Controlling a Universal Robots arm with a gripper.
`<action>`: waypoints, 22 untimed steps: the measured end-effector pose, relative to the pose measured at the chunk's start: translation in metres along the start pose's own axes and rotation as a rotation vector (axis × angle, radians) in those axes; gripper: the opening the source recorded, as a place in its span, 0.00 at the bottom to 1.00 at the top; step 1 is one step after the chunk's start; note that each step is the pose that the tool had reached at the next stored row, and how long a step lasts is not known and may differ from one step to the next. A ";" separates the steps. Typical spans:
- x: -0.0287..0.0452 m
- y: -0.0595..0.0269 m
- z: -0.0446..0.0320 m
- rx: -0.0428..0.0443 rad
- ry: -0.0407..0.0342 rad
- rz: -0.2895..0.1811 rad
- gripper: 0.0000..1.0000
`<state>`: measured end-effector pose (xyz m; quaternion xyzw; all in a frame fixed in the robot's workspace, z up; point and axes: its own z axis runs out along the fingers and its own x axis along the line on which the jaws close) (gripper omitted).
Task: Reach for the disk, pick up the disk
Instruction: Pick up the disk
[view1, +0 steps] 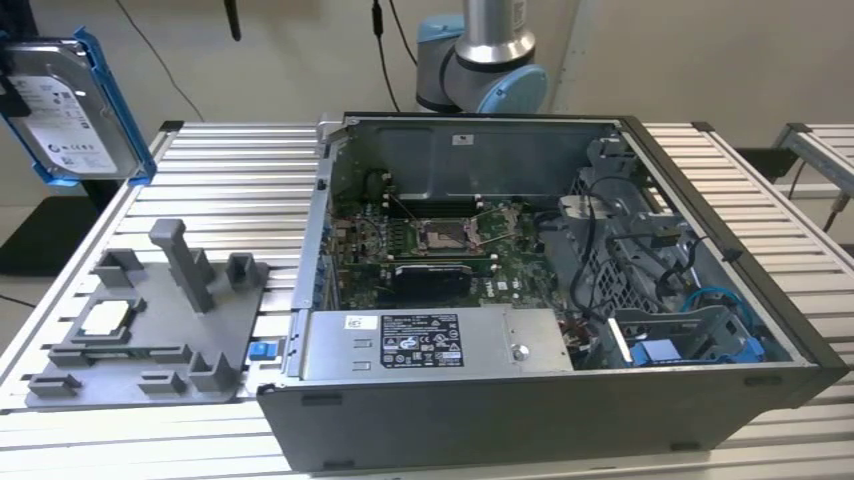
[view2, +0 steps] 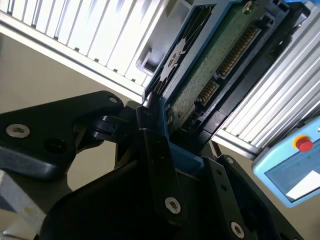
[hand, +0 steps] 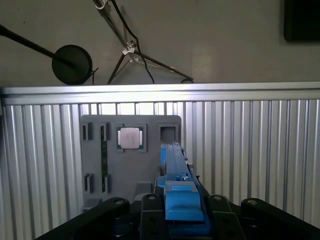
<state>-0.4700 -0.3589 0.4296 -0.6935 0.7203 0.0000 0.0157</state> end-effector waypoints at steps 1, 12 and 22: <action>0.0000 0.0000 -0.0003 0.0000 0.0000 0.000 0.00; -0.0002 -0.0001 -0.0062 0.0000 0.0000 0.000 0.00; -0.0004 -0.0002 -0.0171 0.0001 -0.0001 0.000 0.00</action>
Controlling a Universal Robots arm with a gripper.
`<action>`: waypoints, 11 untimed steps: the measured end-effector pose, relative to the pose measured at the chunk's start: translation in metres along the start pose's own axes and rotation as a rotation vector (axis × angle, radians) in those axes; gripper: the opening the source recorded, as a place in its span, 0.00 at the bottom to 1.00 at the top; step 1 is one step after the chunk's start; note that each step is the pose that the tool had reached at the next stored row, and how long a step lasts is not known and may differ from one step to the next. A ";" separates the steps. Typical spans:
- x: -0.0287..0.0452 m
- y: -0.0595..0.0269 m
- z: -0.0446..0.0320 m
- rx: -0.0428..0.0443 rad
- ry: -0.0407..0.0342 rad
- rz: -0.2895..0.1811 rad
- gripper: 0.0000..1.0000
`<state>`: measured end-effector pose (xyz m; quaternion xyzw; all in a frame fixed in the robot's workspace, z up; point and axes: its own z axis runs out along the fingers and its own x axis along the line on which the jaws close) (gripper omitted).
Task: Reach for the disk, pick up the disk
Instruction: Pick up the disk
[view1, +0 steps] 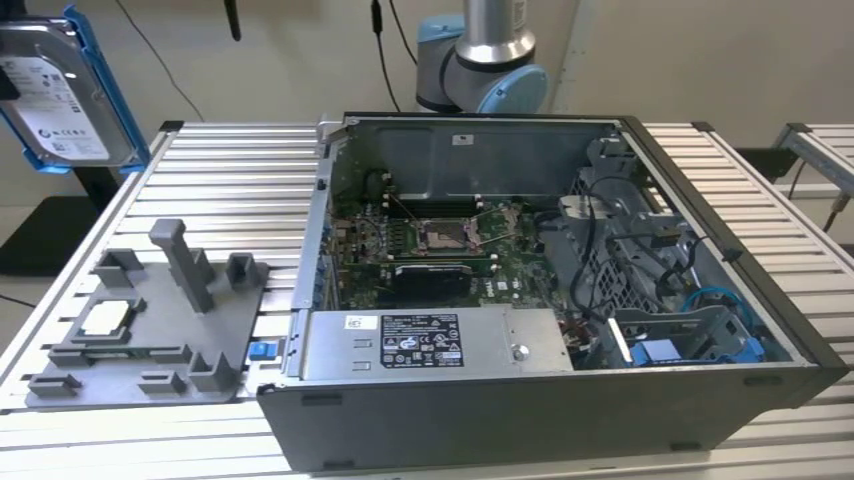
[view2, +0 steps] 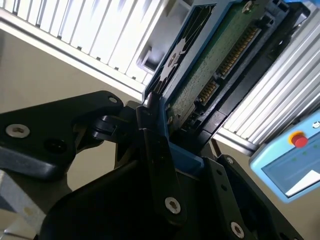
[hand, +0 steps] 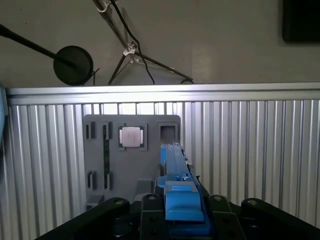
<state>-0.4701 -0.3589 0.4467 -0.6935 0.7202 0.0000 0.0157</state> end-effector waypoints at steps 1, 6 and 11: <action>0.0000 0.0000 -0.0015 0.0000 0.0000 0.000 0.00; -0.0002 -0.0001 -0.0078 0.0000 0.0001 0.000 0.00; -0.0002 -0.0002 -0.0084 0.0004 0.0000 0.000 0.00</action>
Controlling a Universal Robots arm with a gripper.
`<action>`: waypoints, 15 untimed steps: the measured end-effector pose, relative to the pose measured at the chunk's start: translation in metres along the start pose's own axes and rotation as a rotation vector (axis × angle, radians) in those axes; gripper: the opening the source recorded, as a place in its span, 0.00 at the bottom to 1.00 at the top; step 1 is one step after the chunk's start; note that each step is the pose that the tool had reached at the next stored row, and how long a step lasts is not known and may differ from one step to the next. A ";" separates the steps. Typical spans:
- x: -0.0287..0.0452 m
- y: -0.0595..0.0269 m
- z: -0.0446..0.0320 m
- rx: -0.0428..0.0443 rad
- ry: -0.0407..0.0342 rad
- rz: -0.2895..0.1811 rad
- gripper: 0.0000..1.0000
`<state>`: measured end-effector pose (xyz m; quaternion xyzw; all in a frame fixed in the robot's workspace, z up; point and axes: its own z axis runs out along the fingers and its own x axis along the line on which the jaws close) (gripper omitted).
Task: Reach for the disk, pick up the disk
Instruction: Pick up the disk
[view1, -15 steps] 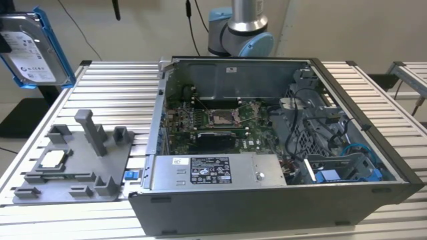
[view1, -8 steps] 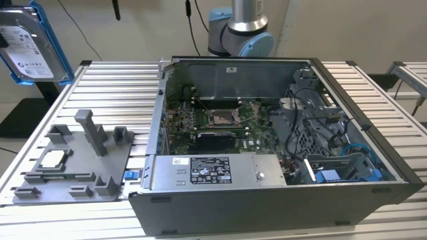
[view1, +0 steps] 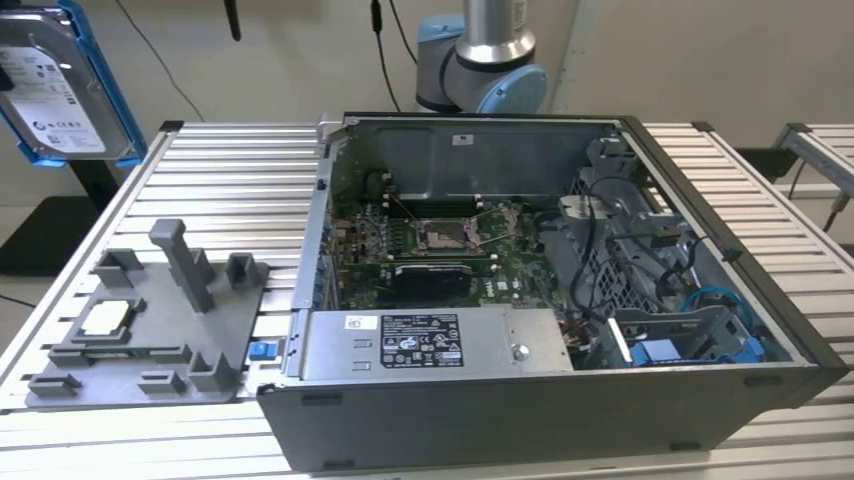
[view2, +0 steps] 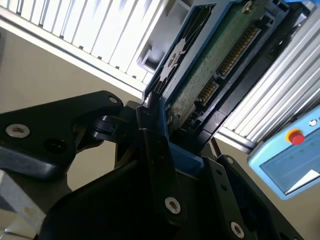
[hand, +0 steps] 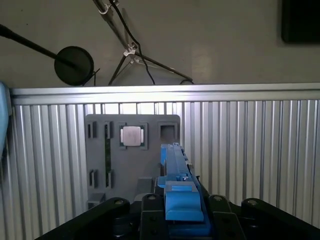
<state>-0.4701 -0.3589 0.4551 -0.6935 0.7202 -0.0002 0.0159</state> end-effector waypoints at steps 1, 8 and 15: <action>0.0000 0.0000 0.0000 -0.0001 0.0000 0.000 0.00; -0.0001 0.0001 -0.0012 -0.0004 -0.0006 0.000 0.00; -0.0005 -0.0005 -0.0225 0.0000 -0.0009 0.000 0.00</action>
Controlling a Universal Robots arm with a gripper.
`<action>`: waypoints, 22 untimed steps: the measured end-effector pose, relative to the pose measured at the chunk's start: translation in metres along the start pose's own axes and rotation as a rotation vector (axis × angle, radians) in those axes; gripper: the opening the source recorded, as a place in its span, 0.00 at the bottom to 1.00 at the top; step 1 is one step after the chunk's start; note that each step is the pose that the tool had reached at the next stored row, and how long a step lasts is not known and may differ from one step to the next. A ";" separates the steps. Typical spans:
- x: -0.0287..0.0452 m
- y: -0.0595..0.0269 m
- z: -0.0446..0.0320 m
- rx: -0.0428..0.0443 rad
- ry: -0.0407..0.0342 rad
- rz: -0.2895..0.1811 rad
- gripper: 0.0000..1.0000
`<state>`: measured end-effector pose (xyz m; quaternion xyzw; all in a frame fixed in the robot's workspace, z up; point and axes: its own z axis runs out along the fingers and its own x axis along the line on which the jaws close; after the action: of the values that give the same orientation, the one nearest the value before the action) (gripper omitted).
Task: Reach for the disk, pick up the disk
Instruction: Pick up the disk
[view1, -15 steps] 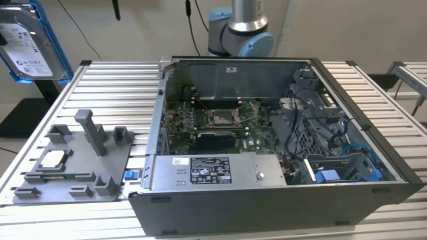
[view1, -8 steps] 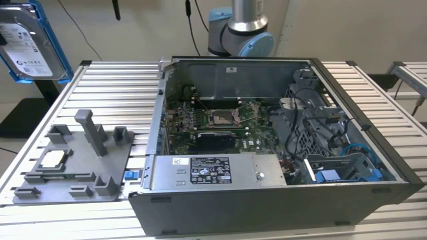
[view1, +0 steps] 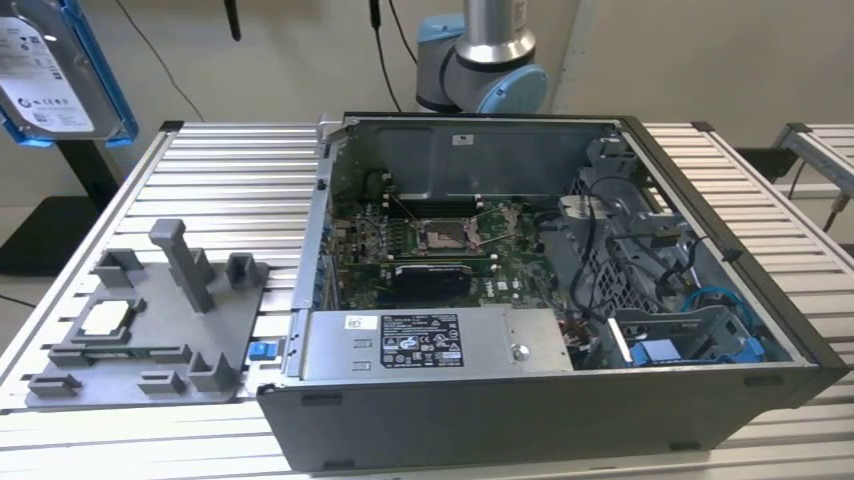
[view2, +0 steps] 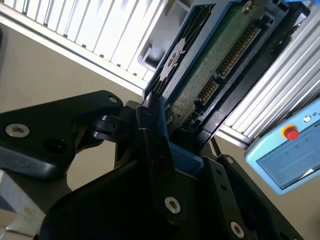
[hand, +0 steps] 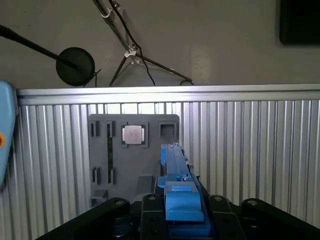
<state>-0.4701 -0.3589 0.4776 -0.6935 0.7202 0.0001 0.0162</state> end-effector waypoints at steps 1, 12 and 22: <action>0.0000 0.0000 -0.0016 0.0000 0.0000 0.000 0.00; -0.0007 -0.0006 -0.0274 -0.0001 -0.0003 0.000 0.00; -0.0019 -0.0340 -0.0267 -0.0047 -0.0001 0.000 0.00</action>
<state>-0.4367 -0.3589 0.5051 -0.6935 0.7203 0.0019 0.0146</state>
